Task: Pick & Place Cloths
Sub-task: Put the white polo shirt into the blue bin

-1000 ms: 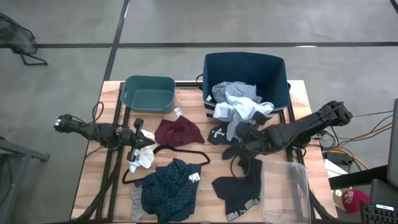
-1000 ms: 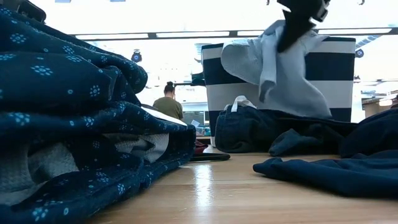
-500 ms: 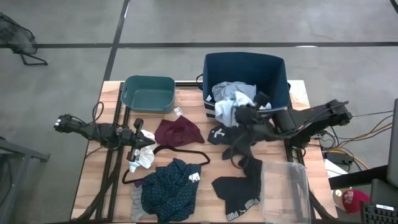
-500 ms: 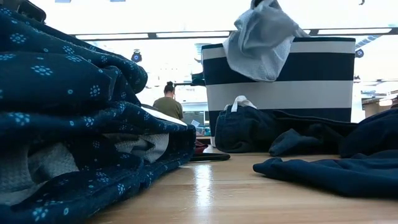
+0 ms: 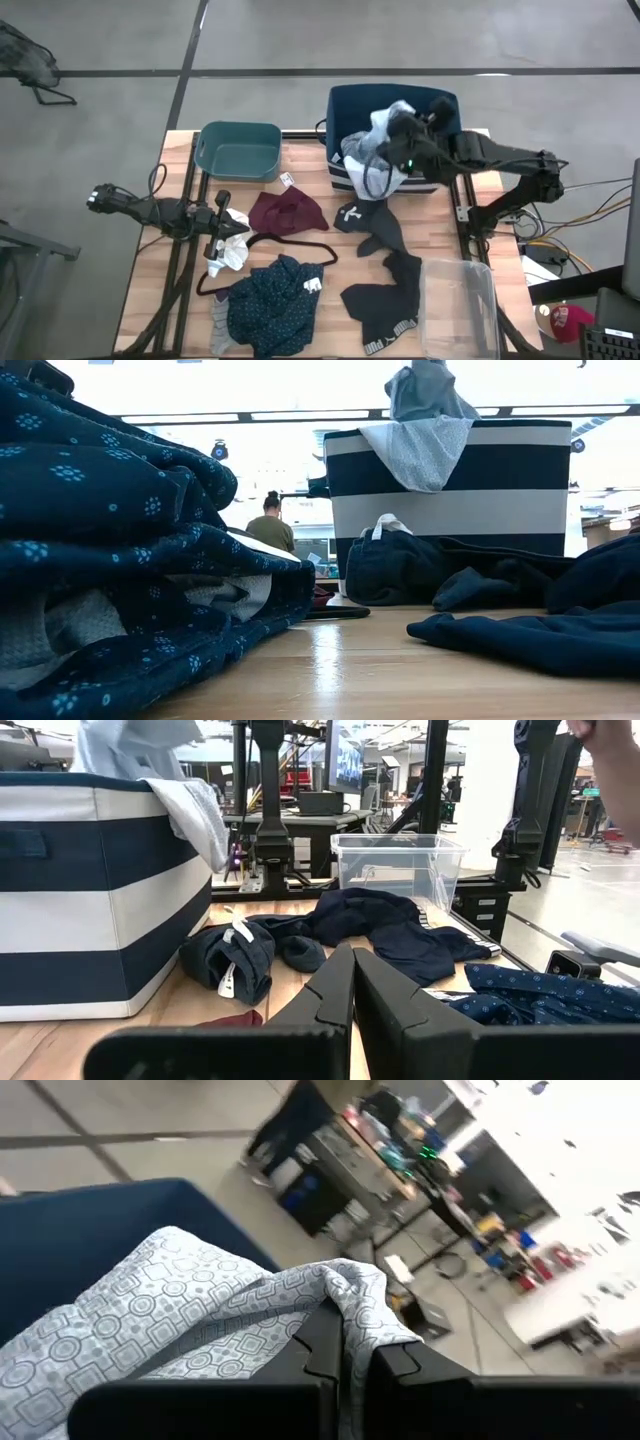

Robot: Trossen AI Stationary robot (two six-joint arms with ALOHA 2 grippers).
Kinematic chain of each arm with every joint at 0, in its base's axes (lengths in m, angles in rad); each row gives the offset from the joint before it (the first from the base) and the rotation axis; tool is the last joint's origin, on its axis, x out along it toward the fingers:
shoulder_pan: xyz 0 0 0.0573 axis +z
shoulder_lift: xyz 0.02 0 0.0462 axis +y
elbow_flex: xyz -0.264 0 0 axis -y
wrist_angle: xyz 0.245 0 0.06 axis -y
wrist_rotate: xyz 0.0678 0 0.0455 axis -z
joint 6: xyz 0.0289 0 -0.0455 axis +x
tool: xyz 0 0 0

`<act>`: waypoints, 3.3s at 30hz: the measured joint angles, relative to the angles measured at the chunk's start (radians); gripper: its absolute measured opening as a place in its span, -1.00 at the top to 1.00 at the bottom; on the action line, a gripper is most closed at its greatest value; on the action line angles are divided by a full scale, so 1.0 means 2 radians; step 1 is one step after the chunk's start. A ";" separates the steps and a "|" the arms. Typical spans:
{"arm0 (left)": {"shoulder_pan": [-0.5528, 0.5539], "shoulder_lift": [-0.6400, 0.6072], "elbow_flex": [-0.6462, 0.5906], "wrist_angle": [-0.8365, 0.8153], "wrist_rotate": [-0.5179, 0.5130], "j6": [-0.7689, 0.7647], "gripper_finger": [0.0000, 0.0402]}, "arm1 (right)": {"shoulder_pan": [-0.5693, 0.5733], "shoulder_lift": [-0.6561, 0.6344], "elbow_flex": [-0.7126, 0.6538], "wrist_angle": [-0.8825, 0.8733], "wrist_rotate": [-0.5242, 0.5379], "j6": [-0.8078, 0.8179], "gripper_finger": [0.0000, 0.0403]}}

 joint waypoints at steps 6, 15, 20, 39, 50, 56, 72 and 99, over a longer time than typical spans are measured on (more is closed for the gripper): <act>0.000 0.000 0.000 0.000 0.000 0.000 0.93 | -0.054 -0.001 0.014 0.000 0.019 -0.017 0.96; 0.000 0.000 0.000 0.000 0.000 0.000 0.93 | -0.112 0.005 -0.010 -0.021 -0.187 0.029 0.96; 0.000 0.000 0.000 0.000 0.000 0.000 0.93 | -0.127 0.004 -0.025 -0.035 -0.241 0.049 0.82; 0.000 0.000 0.000 0.000 0.000 0.000 0.93 | -0.028 0.000 -0.034 -0.130 -0.320 0.073 -0.19; 0.000 0.000 0.000 0.000 0.000 0.000 0.93 | 0.183 0.008 -0.124 -0.125 -0.242 0.083 -0.16; 0.000 0.000 0.000 0.000 0.000 0.000 0.93 | 0.247 0.052 -0.194 -0.126 -0.133 0.063 -0.13; 0.000 0.000 0.000 0.000 0.000 0.000 0.93 | 0.244 0.205 -0.276 -0.134 0.096 -0.015 -0.17; 0.000 0.001 0.000 0.000 0.000 0.000 0.93 | 0.204 0.186 -0.182 -0.132 0.128 -0.015 0.93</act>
